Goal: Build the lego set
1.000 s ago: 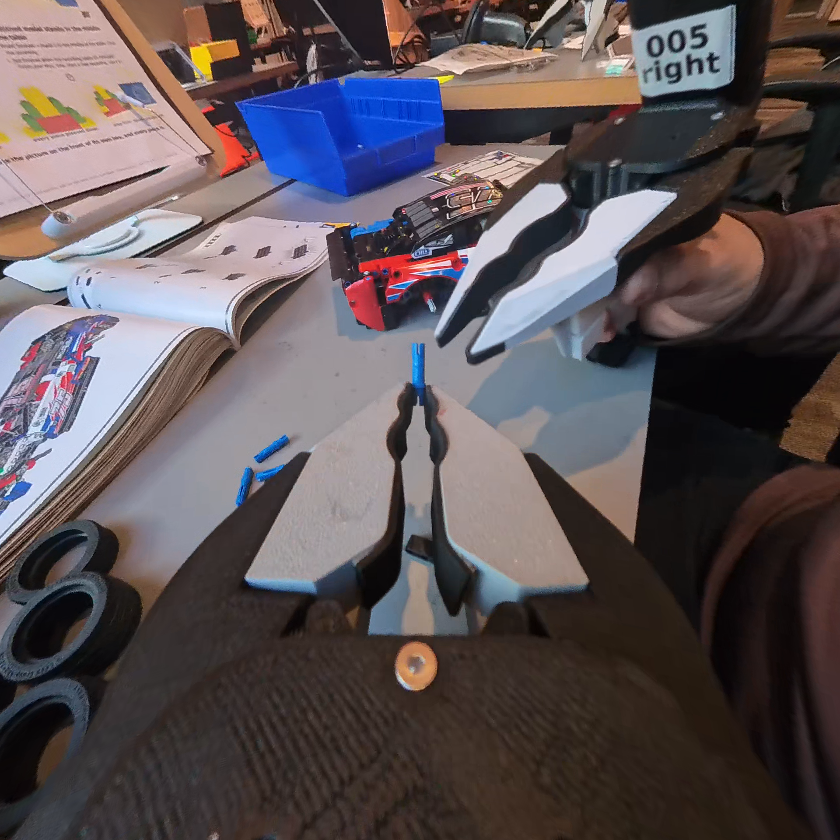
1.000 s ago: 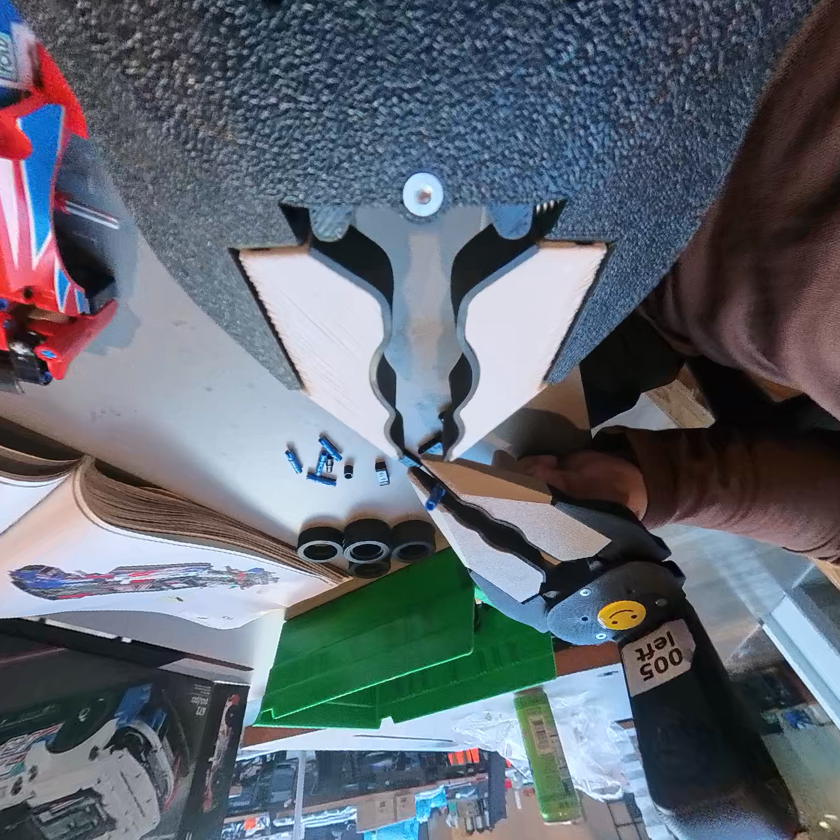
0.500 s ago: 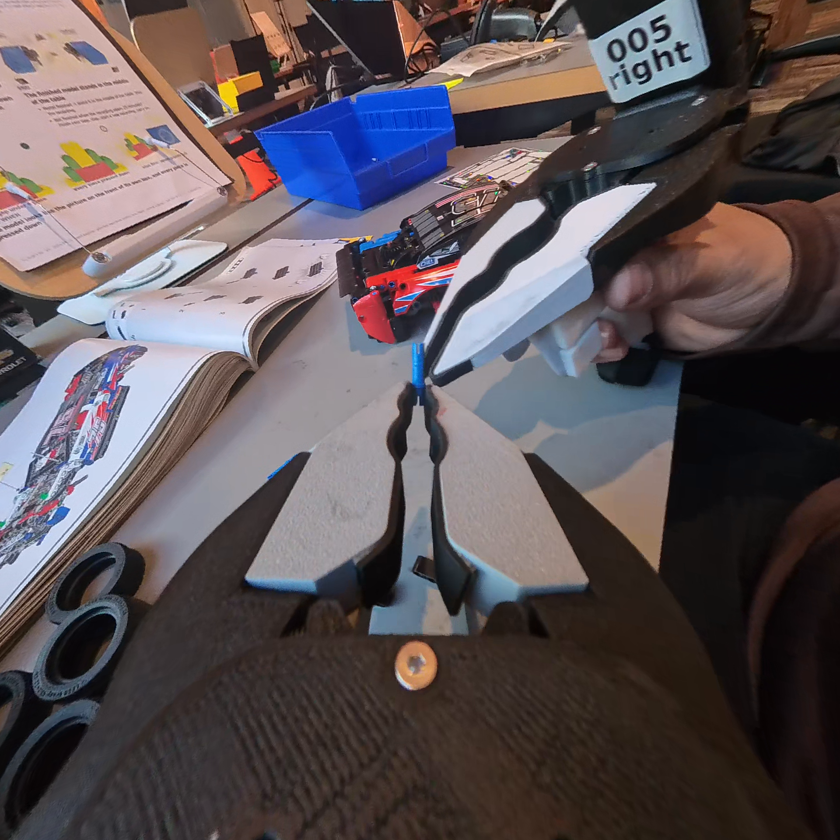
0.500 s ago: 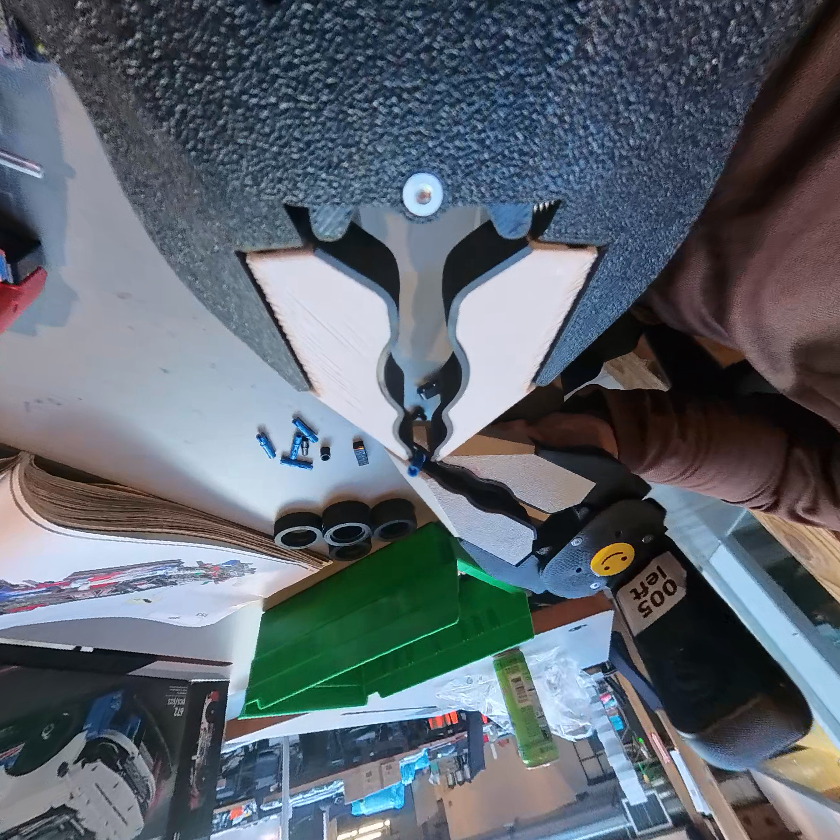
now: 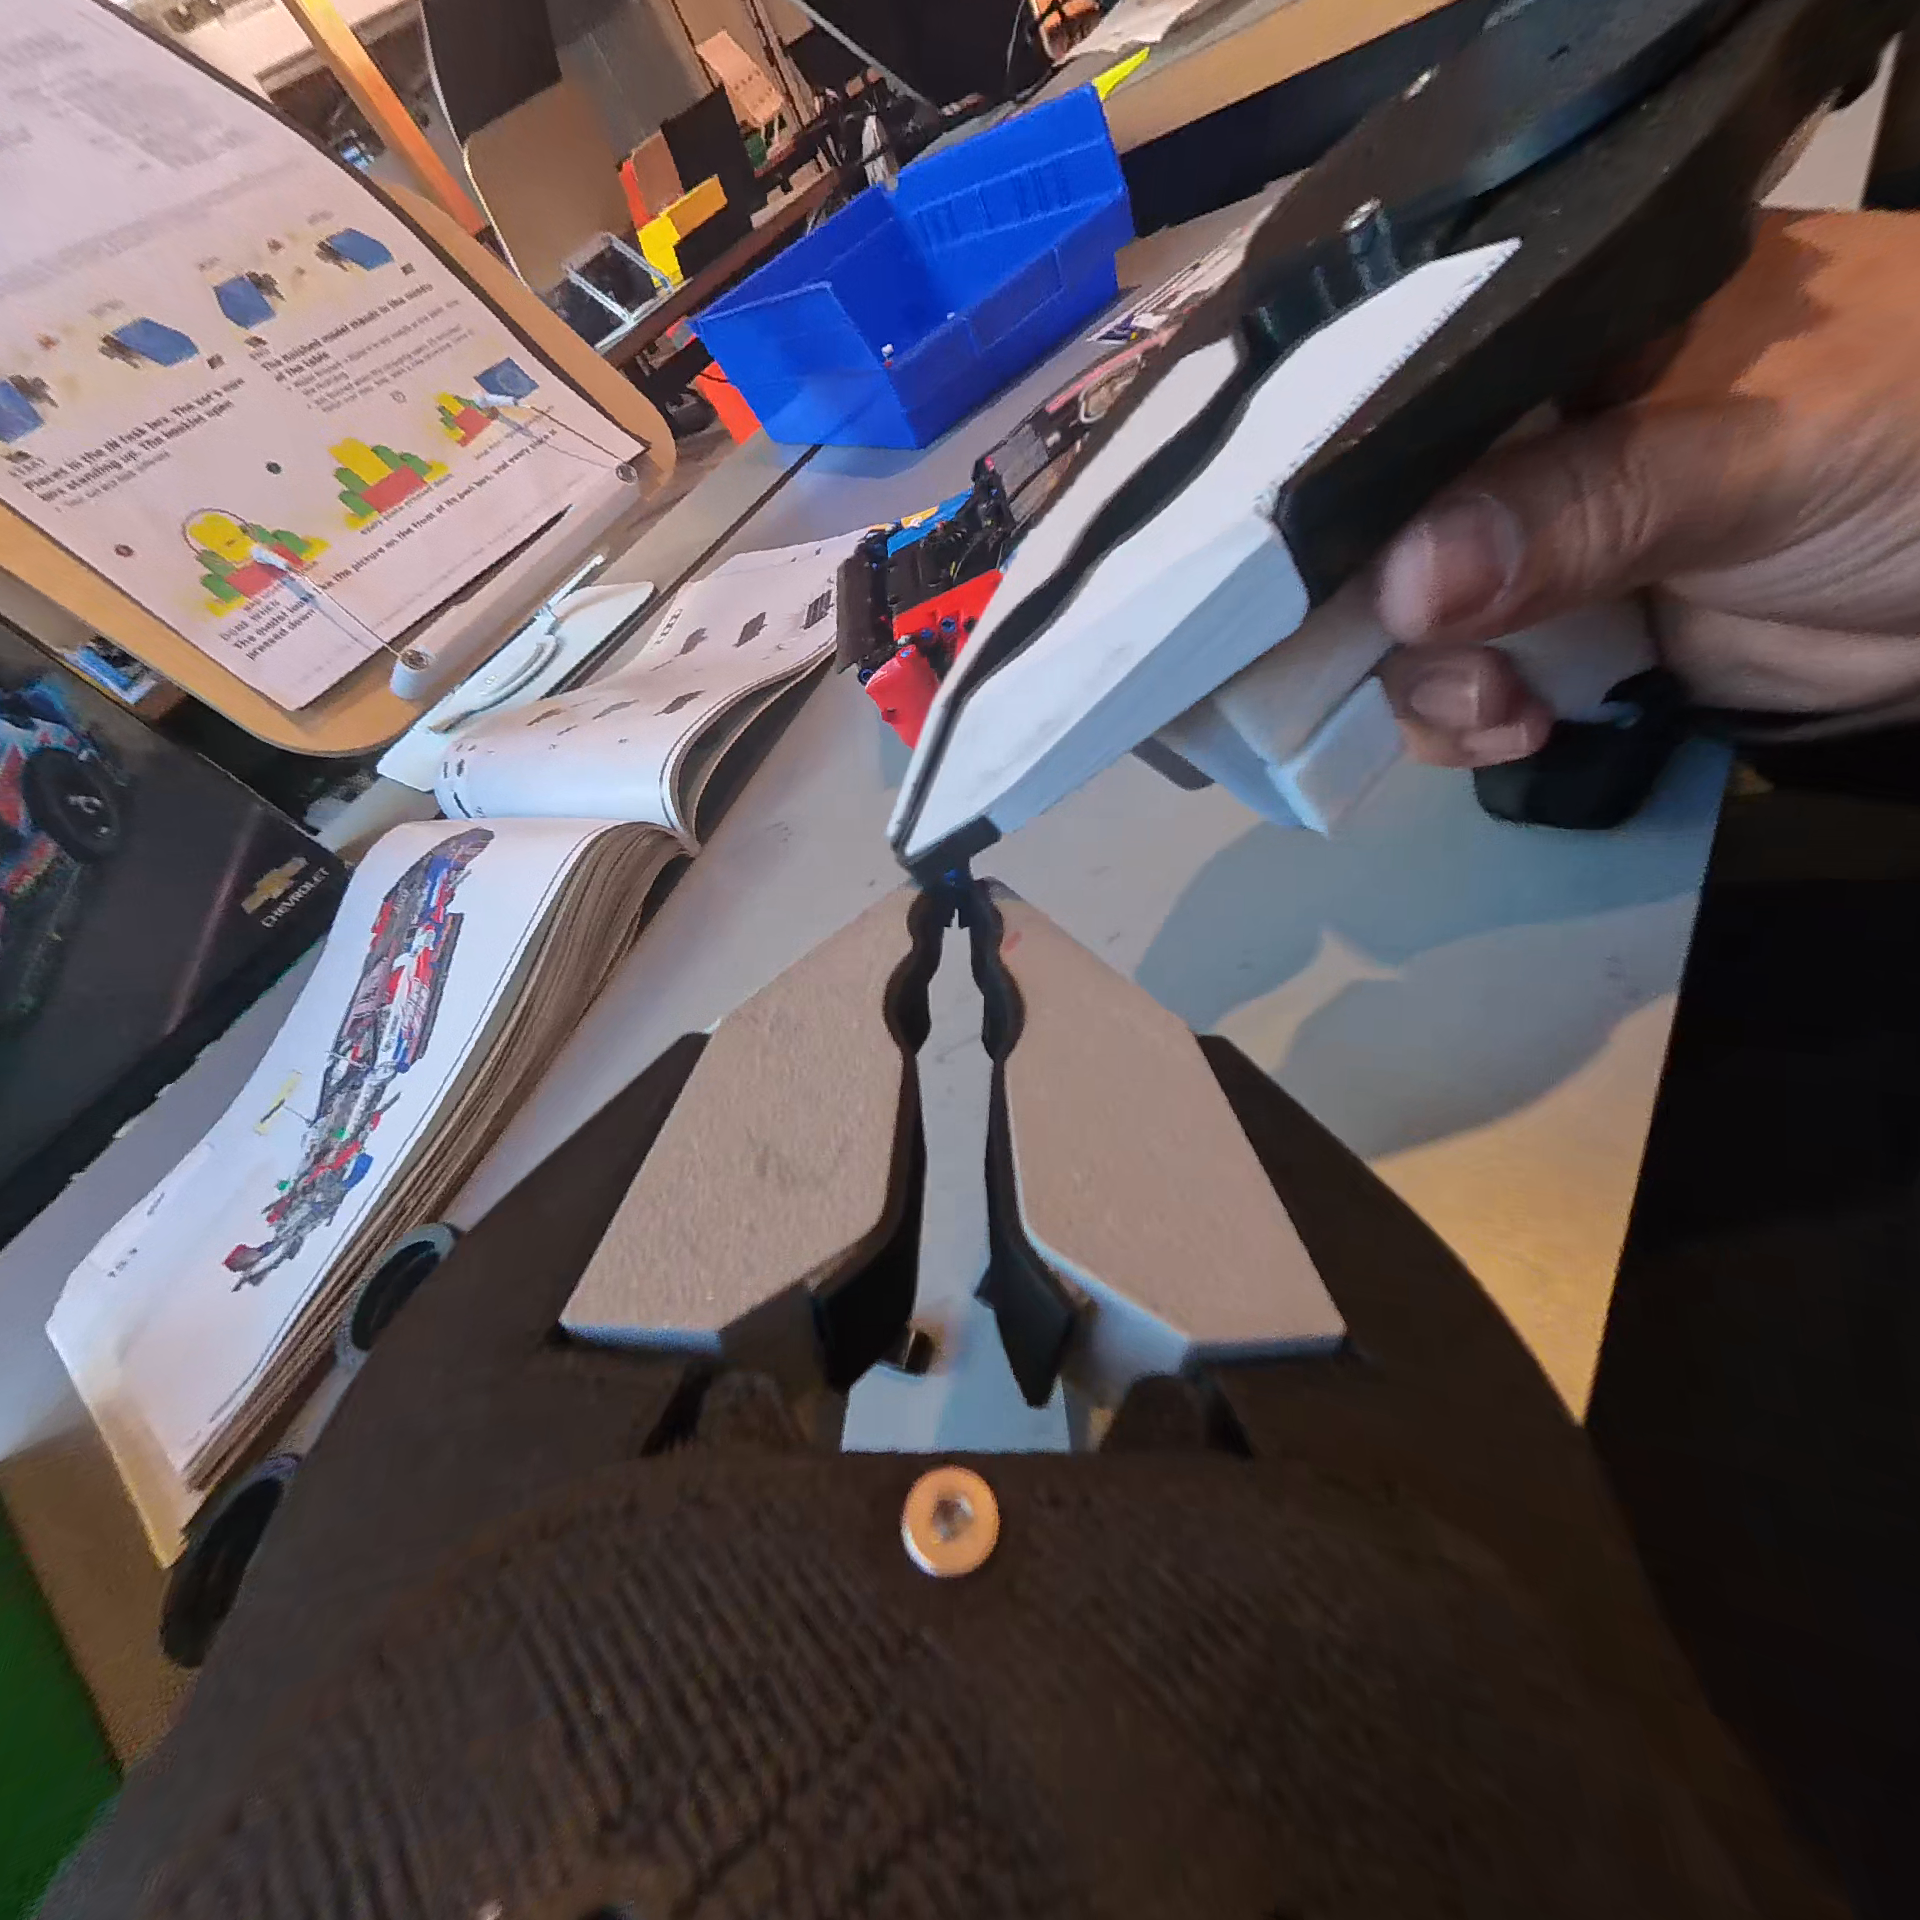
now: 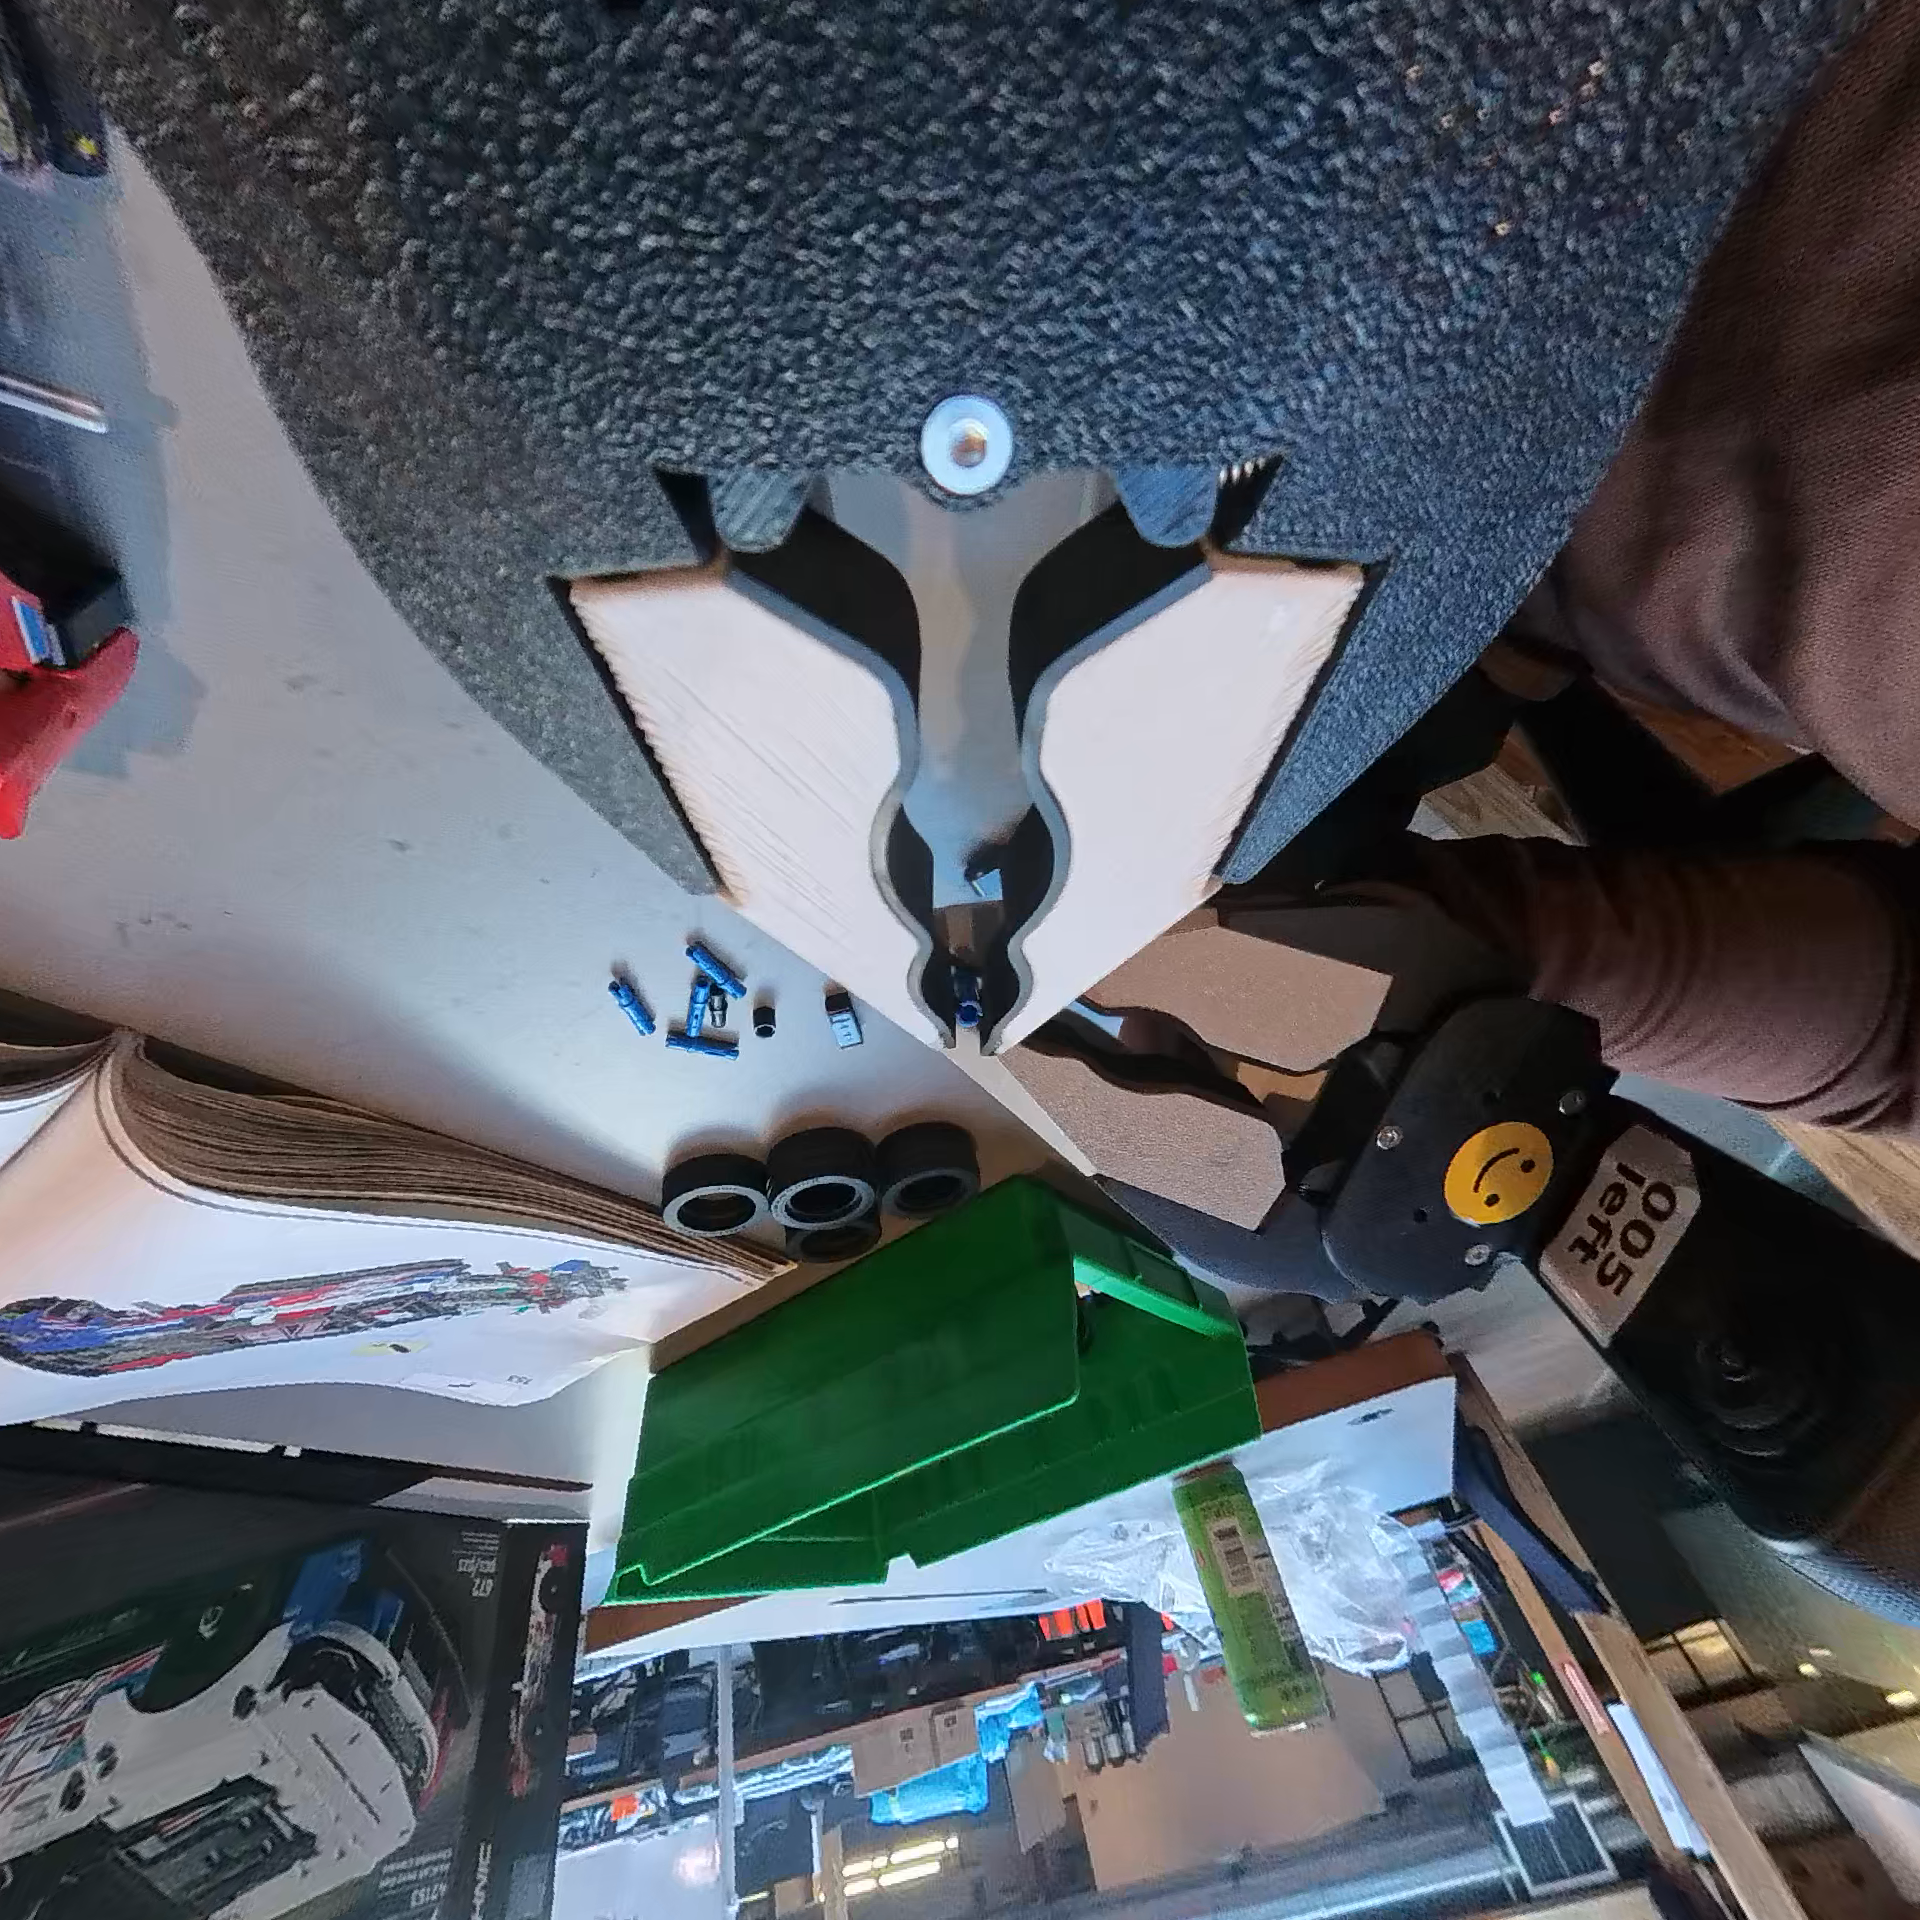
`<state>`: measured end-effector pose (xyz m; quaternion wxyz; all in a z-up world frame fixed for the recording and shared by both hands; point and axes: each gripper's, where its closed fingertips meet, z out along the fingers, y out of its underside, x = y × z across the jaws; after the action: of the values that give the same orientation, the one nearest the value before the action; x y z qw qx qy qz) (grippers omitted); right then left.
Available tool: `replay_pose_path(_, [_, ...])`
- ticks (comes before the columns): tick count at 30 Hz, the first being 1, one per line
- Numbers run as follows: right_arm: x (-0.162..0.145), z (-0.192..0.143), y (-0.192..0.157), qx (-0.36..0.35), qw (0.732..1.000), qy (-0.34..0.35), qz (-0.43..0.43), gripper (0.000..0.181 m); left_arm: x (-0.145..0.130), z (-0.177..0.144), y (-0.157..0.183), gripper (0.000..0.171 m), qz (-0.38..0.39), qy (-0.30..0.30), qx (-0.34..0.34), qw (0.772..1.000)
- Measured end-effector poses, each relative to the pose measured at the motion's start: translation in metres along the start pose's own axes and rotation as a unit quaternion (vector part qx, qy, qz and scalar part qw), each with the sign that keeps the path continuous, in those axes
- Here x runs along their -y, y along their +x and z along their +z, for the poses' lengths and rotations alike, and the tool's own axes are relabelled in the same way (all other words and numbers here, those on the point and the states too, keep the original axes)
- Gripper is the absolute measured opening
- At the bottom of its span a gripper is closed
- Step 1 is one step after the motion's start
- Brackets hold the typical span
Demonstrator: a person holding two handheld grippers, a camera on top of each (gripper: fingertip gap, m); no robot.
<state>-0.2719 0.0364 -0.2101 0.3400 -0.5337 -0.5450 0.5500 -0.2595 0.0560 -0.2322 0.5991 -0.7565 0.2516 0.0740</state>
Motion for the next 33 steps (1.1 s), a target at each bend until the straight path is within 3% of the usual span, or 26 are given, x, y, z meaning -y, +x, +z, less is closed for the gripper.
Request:
replay_pose_path(12, [0.001, 0.000, 0.004, 0.026, 0.998, 0.010, 0.048, 0.013, 0.000, 0.001, -0.024, 0.002, -0.064, 0.008, 0.041, 0.997])
replay_pose_path(16, [0.004, 0.002, 0.006, 0.026, 0.998, 0.020, 0.055, 0.015, 0.002, 0.002, -0.017, 0.001, -0.042, 0.010, 0.033, 0.999])
replay_pose_path(21, [0.005, 0.002, 0.006, 0.026, 0.999, 0.013, 0.016, 0.004, 0.005, 0.003, -0.011, 0.002, -0.022, 0.013, 0.029, 0.999])
replay_pose_path(24, [0.002, -0.001, 0.011, 0.022, 0.998, -0.051, -0.032, 0.004, 0.004, 0.004, -0.008, 0.014, -0.029, 0.009, 0.016, 0.999])
replay_pose_path(26, [-0.013, -0.005, 0.013, 0.036, 0.987, -0.152, -0.041, 0.004, 0.003, 0.001, -0.006, 0.021, -0.031, 0.012, -0.002, 0.999])
replay_pose_path(30, [-0.052, -0.016, 0.031, 0.014, 0.931, -0.357, -0.082, 0.005, -0.008, -0.010, 0.005, 0.024, -0.023, -0.002, -0.075, 0.997])
replay_pose_path(33, [-0.077, -0.011, 0.035, 0.002, 0.890, -0.437, -0.132, 0.005, -0.030, -0.020, 0.003, 0.032, -0.046, -0.062, -0.115, 0.990])
